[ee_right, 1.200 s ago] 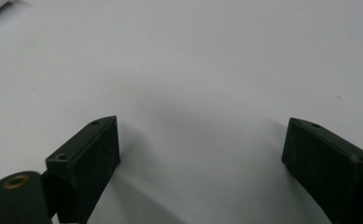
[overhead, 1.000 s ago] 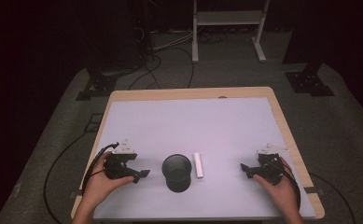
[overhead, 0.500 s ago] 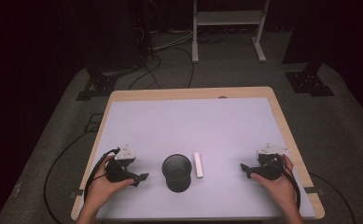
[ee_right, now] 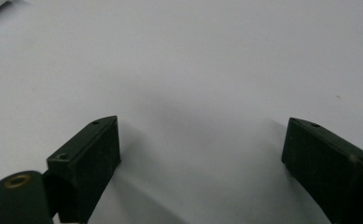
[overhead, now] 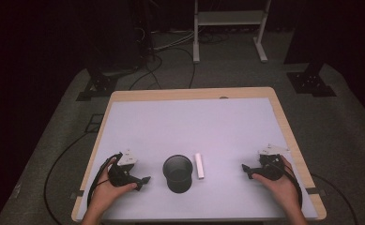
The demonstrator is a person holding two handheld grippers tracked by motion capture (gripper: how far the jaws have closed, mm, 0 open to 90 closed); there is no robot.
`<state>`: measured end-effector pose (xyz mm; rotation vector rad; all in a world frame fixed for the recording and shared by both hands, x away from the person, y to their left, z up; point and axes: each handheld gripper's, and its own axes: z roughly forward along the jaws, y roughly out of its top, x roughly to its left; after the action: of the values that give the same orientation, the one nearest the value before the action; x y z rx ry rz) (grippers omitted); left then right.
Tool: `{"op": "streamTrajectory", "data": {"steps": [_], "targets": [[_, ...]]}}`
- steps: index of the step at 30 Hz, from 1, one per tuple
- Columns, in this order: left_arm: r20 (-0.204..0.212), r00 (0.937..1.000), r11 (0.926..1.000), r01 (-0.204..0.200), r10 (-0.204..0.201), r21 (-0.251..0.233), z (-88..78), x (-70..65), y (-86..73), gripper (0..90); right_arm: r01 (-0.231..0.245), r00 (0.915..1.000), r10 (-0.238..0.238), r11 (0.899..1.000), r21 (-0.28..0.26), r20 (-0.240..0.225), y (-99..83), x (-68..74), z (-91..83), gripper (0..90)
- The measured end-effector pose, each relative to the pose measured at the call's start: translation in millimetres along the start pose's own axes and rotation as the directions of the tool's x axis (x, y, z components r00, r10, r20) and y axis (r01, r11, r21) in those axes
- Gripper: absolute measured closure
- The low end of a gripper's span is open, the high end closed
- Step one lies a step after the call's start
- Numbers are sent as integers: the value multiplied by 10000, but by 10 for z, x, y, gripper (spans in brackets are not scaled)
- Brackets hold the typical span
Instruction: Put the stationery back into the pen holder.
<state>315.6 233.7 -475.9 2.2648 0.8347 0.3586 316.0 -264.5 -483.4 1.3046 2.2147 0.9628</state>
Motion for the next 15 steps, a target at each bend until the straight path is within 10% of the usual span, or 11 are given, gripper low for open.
{"op": "streamTrajectory", "data": {"steps": [15], "targets": [[-43,10000,9998,57,-58,-216,22,13,-32,0,164,9988,-142,9988,470,-475,103,165,-98,293]]}}
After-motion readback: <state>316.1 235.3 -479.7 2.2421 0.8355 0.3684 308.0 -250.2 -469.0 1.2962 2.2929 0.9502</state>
